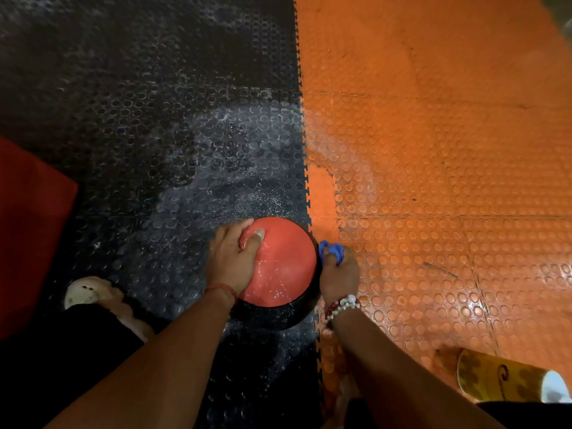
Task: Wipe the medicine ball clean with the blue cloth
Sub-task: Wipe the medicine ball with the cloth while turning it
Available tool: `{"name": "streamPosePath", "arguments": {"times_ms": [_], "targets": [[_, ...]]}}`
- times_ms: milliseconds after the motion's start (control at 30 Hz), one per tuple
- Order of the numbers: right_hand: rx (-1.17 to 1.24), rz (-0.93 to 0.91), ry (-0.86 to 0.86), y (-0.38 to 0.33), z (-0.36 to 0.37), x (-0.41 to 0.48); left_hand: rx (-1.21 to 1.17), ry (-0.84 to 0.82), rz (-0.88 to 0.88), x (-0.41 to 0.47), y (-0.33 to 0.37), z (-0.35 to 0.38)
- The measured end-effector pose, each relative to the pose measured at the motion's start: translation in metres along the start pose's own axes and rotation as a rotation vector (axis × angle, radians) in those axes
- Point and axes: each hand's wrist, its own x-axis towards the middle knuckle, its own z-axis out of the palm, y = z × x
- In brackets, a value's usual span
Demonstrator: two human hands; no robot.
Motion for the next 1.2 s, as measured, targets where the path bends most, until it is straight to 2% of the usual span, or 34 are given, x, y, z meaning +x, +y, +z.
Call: {"name": "streamPosePath", "arguments": {"times_ms": [100,267,333,433,500,633,733,833,900,1033,1200], "targets": [[-0.008,0.026,0.083,0.002,0.001,-0.023,-0.011,-0.009,0.018,-0.003,-0.003,-0.002],[-0.106,-0.328,-0.012,-0.024,0.000,-0.042,-0.015,-0.019,0.048,-0.004,-0.011,-0.008],[-0.156,-0.362,-0.072,-0.034,0.001,-0.028,-0.024,-0.020,0.058,-0.007,-0.015,-0.008],[-0.172,-0.217,-0.123,-0.030,0.001,0.000,-0.016,-0.011,0.068,-0.013,-0.019,-0.008],[-0.092,-0.105,-0.133,-0.018,0.001,0.007,-0.004,-0.012,0.074,-0.017,-0.020,-0.007],[-0.054,-0.003,-0.002,-0.001,-0.003,-0.010,0.024,-0.030,0.079,-0.017,-0.015,-0.006],[-0.053,-0.131,0.068,-0.006,-0.002,-0.038,0.022,-0.032,0.075,-0.014,-0.013,-0.007],[-0.103,-0.336,-0.002,-0.020,0.003,-0.047,0.033,-0.031,0.092,-0.014,-0.015,-0.008],[-0.155,-0.362,-0.024,-0.027,0.004,-0.039,0.029,-0.028,0.097,-0.016,-0.017,-0.009],[-0.178,-0.239,-0.028,-0.021,0.000,-0.015,0.031,-0.030,0.061,-0.018,-0.015,-0.007],[-0.019,0.102,0.008,0.005,-0.009,-0.024,0.029,-0.022,0.057,-0.018,-0.012,-0.004]]}}
